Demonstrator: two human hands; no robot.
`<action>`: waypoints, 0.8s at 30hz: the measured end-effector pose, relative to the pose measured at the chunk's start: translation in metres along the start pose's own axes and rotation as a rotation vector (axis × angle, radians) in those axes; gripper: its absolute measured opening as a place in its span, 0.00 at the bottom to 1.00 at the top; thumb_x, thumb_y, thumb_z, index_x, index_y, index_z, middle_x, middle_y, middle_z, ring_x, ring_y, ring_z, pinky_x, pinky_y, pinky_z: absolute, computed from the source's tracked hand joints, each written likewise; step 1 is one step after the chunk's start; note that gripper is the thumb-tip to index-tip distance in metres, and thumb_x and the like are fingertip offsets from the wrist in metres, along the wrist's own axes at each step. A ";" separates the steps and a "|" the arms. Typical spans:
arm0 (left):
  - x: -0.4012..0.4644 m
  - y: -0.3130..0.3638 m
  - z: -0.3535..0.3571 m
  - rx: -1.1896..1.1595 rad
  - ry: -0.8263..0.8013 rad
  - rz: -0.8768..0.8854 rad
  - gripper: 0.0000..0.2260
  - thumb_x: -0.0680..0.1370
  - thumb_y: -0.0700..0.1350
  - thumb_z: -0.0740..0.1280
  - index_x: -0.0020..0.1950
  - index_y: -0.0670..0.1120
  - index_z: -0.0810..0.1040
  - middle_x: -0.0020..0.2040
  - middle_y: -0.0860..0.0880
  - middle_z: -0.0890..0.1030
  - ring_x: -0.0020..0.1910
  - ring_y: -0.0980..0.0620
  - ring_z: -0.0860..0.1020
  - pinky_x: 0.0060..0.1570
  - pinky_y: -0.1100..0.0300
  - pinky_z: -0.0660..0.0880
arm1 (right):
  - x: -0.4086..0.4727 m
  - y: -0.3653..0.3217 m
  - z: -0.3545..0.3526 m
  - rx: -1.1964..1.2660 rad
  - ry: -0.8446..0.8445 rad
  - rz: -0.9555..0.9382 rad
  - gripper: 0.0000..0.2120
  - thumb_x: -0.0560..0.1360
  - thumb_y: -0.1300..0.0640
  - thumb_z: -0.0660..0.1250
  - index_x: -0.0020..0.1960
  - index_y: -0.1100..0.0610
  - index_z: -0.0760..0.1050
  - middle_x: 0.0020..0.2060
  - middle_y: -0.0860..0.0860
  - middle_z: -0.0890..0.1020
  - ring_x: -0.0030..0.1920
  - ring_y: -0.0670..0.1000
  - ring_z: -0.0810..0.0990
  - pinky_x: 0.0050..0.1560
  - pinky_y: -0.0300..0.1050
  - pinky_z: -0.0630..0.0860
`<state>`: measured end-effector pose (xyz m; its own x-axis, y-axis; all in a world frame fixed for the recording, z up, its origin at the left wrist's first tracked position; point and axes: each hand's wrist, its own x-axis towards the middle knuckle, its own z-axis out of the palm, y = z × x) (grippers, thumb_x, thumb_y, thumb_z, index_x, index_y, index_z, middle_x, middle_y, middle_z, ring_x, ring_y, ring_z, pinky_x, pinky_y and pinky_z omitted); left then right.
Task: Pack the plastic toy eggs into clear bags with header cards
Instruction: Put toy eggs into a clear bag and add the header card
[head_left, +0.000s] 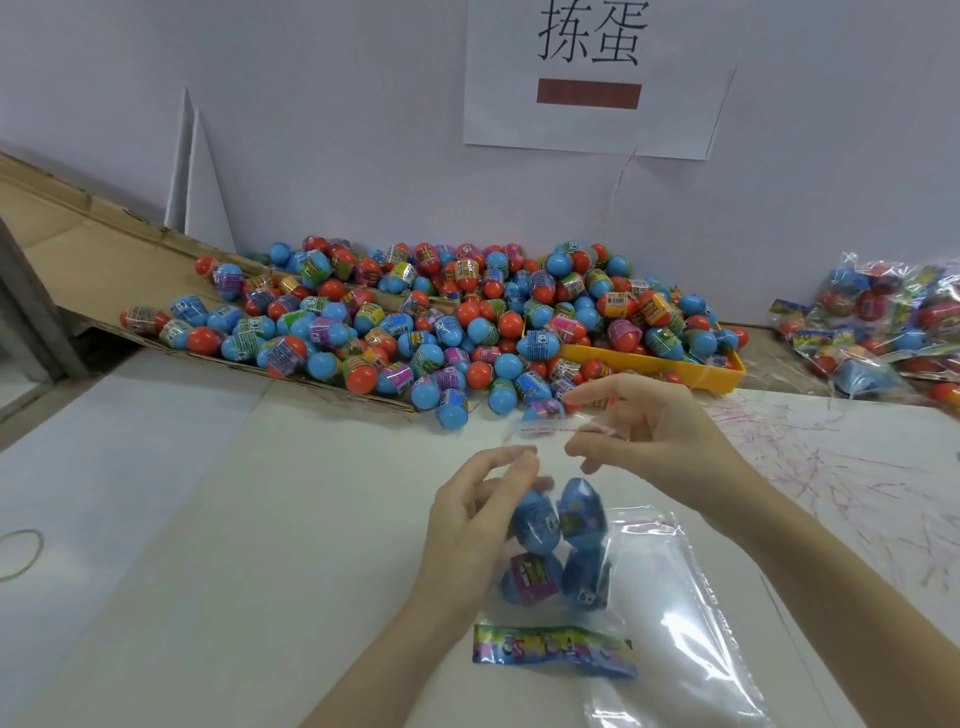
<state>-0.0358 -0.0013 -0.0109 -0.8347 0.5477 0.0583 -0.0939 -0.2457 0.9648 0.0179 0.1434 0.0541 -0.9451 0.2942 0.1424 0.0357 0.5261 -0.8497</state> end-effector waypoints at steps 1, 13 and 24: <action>0.001 0.000 0.000 0.016 0.028 0.022 0.13 0.69 0.54 0.64 0.47 0.48 0.79 0.38 0.53 0.84 0.39 0.58 0.82 0.35 0.67 0.77 | 0.000 -0.001 -0.001 0.008 -0.030 0.001 0.14 0.68 0.62 0.72 0.46 0.45 0.75 0.34 0.49 0.84 0.34 0.48 0.83 0.43 0.39 0.79; -0.001 0.001 -0.003 0.079 0.043 0.162 0.12 0.76 0.48 0.58 0.43 0.48 0.80 0.37 0.54 0.84 0.36 0.58 0.82 0.34 0.69 0.75 | -0.004 -0.017 0.028 -0.850 0.256 -0.720 0.06 0.68 0.55 0.68 0.40 0.51 0.83 0.38 0.48 0.82 0.40 0.54 0.78 0.39 0.47 0.70; -0.004 -0.004 -0.006 0.437 0.111 0.442 0.12 0.78 0.50 0.55 0.38 0.52 0.74 0.32 0.51 0.77 0.33 0.58 0.73 0.34 0.61 0.70 | -0.002 -0.024 0.022 -0.994 0.101 -0.789 0.11 0.74 0.53 0.63 0.40 0.52 0.83 0.33 0.45 0.82 0.37 0.51 0.77 0.43 0.46 0.63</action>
<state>-0.0354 -0.0075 -0.0165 -0.7975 0.3771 0.4709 0.4834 -0.0675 0.8728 0.0114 0.1126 0.0634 -0.7936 -0.3341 0.5086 -0.2540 0.9414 0.2221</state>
